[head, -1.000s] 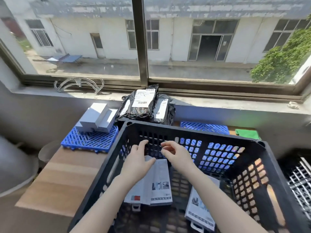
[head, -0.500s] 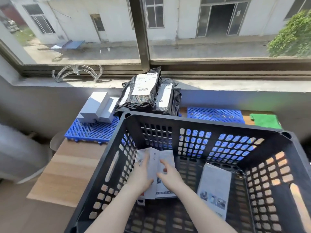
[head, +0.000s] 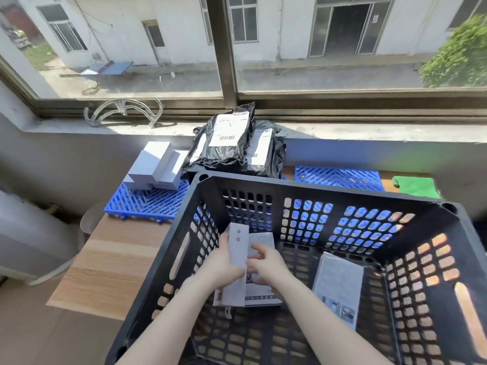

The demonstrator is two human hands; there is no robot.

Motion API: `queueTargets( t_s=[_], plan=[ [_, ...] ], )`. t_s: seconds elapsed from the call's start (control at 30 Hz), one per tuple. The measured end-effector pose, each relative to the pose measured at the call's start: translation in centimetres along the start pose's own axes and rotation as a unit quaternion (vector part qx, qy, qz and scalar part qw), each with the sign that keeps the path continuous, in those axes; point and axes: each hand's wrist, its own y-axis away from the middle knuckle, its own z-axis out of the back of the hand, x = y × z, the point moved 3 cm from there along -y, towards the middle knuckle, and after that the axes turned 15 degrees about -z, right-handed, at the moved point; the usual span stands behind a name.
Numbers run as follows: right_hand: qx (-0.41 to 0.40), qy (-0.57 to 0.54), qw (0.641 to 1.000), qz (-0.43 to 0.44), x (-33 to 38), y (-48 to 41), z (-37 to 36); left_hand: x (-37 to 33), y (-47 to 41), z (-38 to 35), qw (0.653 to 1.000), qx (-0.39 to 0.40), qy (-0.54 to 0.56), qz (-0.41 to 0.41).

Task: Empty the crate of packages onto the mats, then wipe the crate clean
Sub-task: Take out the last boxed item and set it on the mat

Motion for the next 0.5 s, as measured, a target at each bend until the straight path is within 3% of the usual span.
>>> queueTargets(
  t_s=[0.27, 0.5],
  plan=[
    [0.031, -0.054, 0.993, 0.104, 2.0, 5.4, 1.4, -4.4, 3.5, 2.5, 0.993, -0.075, -0.016, -0.095],
    [-0.041, -0.054, 0.966, 0.25, 3.0, 11.4, 3.2, -8.0, 6.4, 3.4, 0.961, -0.202, 0.007, -0.188]
  ],
)
